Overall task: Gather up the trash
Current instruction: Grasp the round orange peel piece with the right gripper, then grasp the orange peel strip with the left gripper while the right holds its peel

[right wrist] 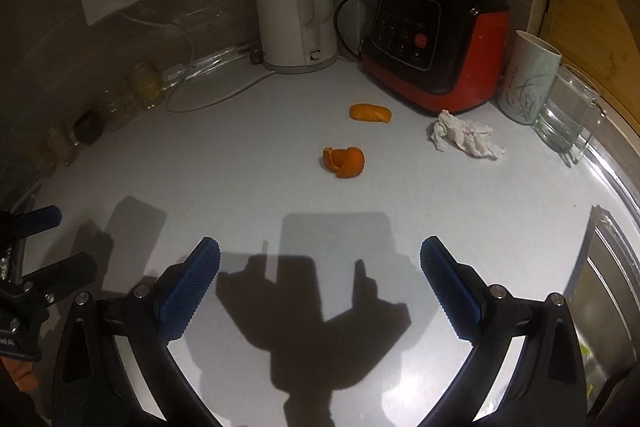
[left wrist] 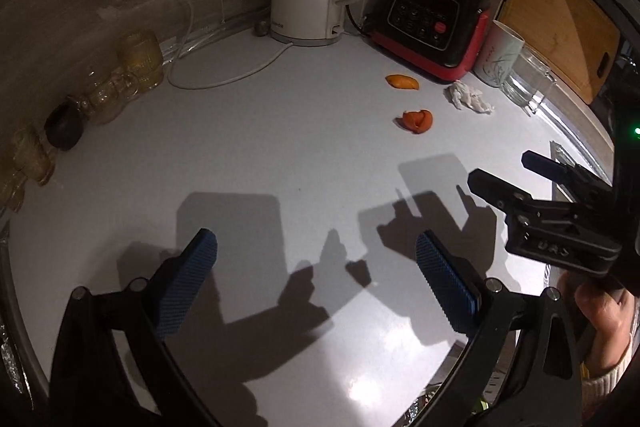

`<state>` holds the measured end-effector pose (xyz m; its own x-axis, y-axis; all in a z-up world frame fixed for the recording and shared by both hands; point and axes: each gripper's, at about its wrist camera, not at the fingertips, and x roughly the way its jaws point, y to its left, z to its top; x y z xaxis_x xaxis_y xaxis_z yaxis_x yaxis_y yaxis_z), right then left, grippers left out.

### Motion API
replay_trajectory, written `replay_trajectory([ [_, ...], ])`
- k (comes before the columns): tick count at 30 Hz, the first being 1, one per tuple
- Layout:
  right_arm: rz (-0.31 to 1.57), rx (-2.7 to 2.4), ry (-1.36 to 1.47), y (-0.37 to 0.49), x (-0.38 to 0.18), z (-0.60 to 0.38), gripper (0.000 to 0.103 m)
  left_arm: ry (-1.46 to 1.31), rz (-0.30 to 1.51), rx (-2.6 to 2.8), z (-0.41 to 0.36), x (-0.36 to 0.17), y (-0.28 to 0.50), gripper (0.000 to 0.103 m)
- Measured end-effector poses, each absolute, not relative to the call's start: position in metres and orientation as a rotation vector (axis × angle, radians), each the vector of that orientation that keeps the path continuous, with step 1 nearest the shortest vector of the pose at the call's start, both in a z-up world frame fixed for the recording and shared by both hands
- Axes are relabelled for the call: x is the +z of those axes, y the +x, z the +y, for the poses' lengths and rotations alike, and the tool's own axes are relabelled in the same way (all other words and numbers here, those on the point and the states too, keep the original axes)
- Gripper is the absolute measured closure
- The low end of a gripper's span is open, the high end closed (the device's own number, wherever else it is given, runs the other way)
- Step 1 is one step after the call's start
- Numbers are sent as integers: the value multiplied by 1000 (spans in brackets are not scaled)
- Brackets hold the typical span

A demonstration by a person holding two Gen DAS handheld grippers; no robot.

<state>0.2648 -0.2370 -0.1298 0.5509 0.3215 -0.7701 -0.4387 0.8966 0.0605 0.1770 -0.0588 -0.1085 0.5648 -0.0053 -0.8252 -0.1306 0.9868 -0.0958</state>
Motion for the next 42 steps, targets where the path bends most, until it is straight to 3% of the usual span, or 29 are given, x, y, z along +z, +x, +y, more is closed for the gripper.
replay_trajectory([
  [5,902,430,-150,324,-158,-217,5,-173,993,80,-44,-125,210,8],
  [10,933,403,-171,361,-180,-205,18,-167,1001,86,-34,-134,237,8],
  [14,966,381,-184,376,-191,-202,42,-181,1007,72,-31,-138,257,8],
  [16,981,387,-174,377,-194,-203,70,-178,1008,60,-32,-140,268,8],
  [18,986,393,-159,378,-195,-207,75,-165,1004,42,-35,-142,280,8],
  [34,1011,351,-42,347,-164,-268,77,65,894,-387,-112,-163,415,9],
  [38,1018,342,-24,338,-162,-283,76,139,918,-452,-138,-180,449,22],
  [42,1026,333,-12,330,-162,-293,76,186,953,-480,-153,-197,472,29],
])
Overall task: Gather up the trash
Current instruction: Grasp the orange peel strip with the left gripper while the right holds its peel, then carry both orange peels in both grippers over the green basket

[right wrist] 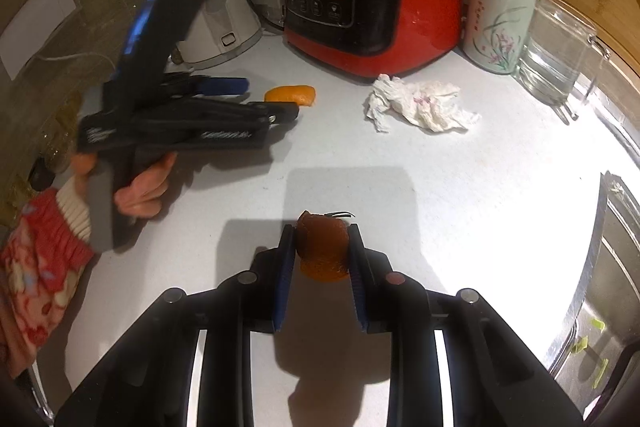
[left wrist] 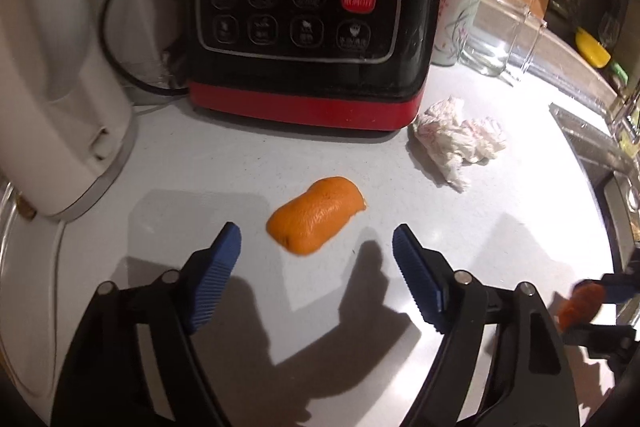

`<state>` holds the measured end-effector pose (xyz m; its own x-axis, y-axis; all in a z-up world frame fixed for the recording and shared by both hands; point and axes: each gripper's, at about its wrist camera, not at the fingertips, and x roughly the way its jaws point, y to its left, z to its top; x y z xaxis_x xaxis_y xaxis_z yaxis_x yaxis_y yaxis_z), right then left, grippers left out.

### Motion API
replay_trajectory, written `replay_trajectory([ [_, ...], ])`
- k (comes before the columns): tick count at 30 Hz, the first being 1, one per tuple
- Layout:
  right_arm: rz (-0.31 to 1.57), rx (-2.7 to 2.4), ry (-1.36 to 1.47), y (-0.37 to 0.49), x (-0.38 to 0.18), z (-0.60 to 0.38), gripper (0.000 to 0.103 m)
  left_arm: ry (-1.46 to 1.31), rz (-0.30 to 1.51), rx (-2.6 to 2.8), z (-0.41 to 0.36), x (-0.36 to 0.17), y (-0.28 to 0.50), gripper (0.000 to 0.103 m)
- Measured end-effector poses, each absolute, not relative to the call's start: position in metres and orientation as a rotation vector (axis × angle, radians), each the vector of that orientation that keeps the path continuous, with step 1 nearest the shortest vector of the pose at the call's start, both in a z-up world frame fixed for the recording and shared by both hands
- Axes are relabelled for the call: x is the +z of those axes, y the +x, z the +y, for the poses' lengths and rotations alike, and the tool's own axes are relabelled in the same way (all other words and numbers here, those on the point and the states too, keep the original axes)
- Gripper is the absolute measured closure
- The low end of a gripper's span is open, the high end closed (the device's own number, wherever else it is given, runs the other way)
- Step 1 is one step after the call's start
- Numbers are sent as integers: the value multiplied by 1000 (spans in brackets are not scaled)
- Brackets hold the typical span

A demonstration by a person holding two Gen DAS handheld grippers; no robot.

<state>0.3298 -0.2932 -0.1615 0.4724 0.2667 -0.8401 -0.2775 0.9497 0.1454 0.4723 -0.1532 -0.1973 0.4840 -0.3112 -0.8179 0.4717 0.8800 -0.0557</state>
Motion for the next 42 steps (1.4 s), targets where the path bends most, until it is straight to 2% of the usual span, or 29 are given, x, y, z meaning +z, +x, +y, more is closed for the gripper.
replay_trajectory([
  [4,1032,332,3,322,-162,-300,75,212,956,-481,-158,-203,483,36],
  [6,1035,329,12,320,-164,-300,75,214,955,-487,-161,-201,486,52],
  [10,1040,322,42,317,-164,-302,75,219,948,-496,-166,-201,479,72],
  [11,1038,324,49,317,-163,-302,75,218,949,-503,-166,-201,477,83],
  [12,1034,326,54,316,-161,-302,75,215,954,-509,-167,-201,474,89],
  [14,1029,329,55,315,-158,-301,75,203,960,-515,-168,-201,472,92],
  [21,1016,331,46,301,-150,-300,75,141,960,-487,-165,-197,465,95],
  [27,1001,342,48,275,-142,-300,75,113,904,-475,-156,-163,421,95],
  [42,997,465,-34,111,-114,-314,75,4,912,-324,-180,-105,162,95],
])
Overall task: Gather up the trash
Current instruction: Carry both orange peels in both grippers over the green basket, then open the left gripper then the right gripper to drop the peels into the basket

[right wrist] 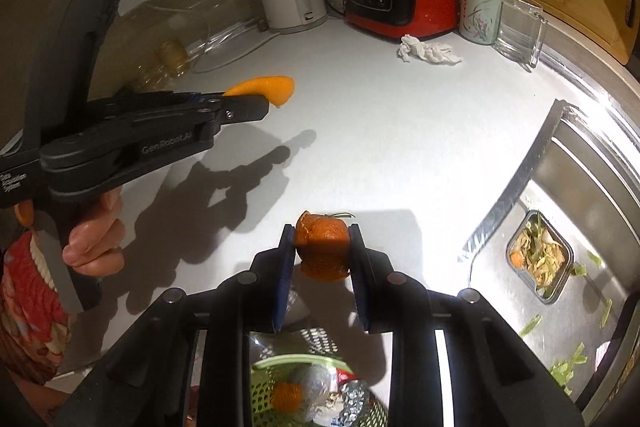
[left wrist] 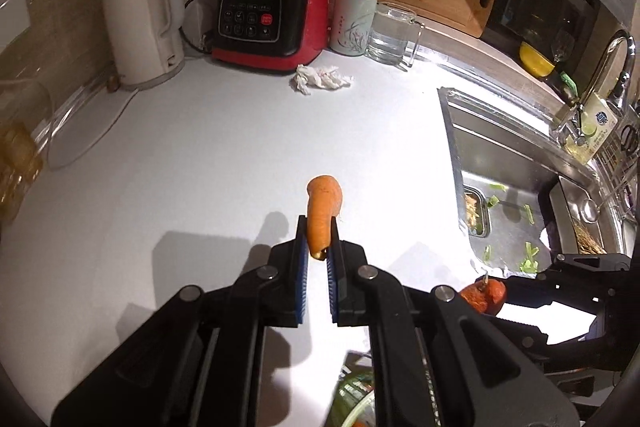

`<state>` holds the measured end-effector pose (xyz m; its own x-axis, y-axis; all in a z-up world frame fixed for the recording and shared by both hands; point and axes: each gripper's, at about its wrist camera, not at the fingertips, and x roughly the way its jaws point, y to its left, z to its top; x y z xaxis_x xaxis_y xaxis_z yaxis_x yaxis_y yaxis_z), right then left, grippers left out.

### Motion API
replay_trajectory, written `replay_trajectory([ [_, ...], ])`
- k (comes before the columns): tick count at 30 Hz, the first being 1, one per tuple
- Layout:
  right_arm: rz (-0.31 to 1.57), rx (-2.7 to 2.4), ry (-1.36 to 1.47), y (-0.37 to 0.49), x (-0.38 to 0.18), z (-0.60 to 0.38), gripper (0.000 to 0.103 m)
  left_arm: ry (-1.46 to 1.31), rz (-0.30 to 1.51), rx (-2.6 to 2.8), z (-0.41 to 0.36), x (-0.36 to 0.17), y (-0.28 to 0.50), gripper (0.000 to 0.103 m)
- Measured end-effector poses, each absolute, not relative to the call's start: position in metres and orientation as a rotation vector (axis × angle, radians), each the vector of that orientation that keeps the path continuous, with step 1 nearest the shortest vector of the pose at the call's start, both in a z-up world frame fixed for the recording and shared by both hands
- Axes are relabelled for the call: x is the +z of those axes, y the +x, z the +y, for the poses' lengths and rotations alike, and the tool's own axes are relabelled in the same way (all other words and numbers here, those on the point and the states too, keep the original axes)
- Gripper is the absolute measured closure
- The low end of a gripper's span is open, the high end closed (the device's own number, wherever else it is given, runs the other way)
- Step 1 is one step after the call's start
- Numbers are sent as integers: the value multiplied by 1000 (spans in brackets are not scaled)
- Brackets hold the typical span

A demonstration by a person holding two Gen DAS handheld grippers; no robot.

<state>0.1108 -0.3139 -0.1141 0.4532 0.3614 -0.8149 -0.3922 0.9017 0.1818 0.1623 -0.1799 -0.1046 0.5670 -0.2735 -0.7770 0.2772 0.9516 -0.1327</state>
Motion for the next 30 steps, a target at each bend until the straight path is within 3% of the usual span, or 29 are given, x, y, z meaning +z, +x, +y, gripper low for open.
replay_trajectory([
  [15,1052,510,-36,-53,-126,-389,75,-31,1011,-233,-242,-110,-54,95],
  [30,1046,509,-85,-97,-122,-407,74,-60,1068,-216,-259,-140,-104,94],
])
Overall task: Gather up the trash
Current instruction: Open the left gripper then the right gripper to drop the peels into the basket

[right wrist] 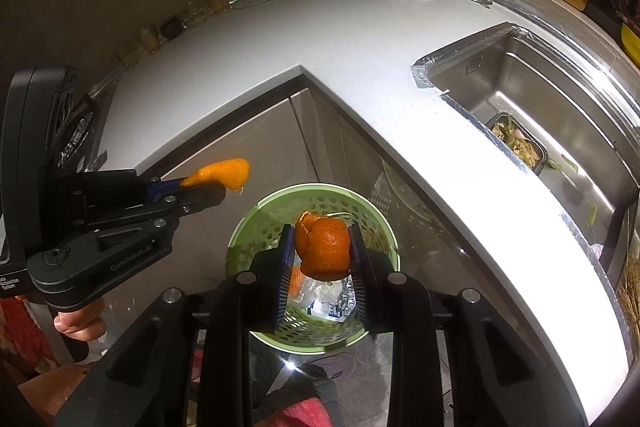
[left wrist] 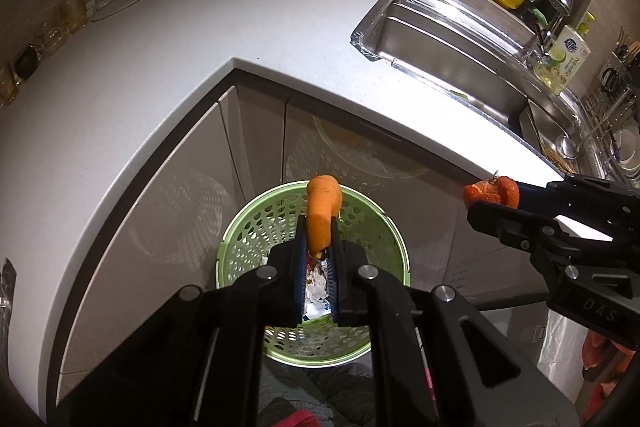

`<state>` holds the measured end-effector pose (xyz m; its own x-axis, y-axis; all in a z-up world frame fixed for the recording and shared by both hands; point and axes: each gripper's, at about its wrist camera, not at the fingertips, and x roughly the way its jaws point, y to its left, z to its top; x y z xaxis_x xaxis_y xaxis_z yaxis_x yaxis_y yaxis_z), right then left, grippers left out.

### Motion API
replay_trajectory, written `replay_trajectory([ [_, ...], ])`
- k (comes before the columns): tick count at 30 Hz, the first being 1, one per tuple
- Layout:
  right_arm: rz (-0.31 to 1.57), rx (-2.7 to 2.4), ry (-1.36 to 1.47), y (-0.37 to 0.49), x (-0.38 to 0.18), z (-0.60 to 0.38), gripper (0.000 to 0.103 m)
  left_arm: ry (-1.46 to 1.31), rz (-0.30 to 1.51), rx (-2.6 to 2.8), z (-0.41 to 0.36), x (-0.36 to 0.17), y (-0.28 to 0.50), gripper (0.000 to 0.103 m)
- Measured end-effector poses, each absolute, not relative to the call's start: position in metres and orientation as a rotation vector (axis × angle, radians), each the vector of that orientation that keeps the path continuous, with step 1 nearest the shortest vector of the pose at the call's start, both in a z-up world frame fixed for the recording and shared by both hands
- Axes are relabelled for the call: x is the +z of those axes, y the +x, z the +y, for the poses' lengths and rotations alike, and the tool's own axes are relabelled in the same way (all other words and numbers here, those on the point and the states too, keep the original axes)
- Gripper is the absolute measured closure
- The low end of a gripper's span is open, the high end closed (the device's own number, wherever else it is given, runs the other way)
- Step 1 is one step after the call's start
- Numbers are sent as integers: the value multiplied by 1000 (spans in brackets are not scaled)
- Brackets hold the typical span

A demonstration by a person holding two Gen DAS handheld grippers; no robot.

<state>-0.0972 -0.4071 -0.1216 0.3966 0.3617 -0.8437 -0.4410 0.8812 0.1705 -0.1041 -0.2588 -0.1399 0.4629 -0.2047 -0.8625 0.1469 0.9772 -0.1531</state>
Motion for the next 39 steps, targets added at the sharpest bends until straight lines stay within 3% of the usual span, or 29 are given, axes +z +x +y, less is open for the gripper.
replay_trajectory([
  [8,1053,513,-102,-100,-122,-404,74,-101,1132,-196,-255,-163,-99,91],
  [10,1054,513,-103,-99,-122,-403,74,-107,1158,-197,-254,-170,-98,76],
  [11,1055,513,-104,-99,-123,-403,74,-112,1170,-196,-253,-172,-97,50],
  [12,1055,513,-104,-99,-122,-403,74,-118,1166,-195,-251,-173,-98,35],
  [14,1056,513,-105,-98,-122,-403,74,-122,1155,-190,-250,-170,-99,29],
  [26,1042,526,-99,-100,-120,-400,74,-108,1101,-142,-236,-136,-98,15],
  [39,1036,555,-97,-104,-121,-389,74,-105,1041,-83,-216,-109,-109,13],
])
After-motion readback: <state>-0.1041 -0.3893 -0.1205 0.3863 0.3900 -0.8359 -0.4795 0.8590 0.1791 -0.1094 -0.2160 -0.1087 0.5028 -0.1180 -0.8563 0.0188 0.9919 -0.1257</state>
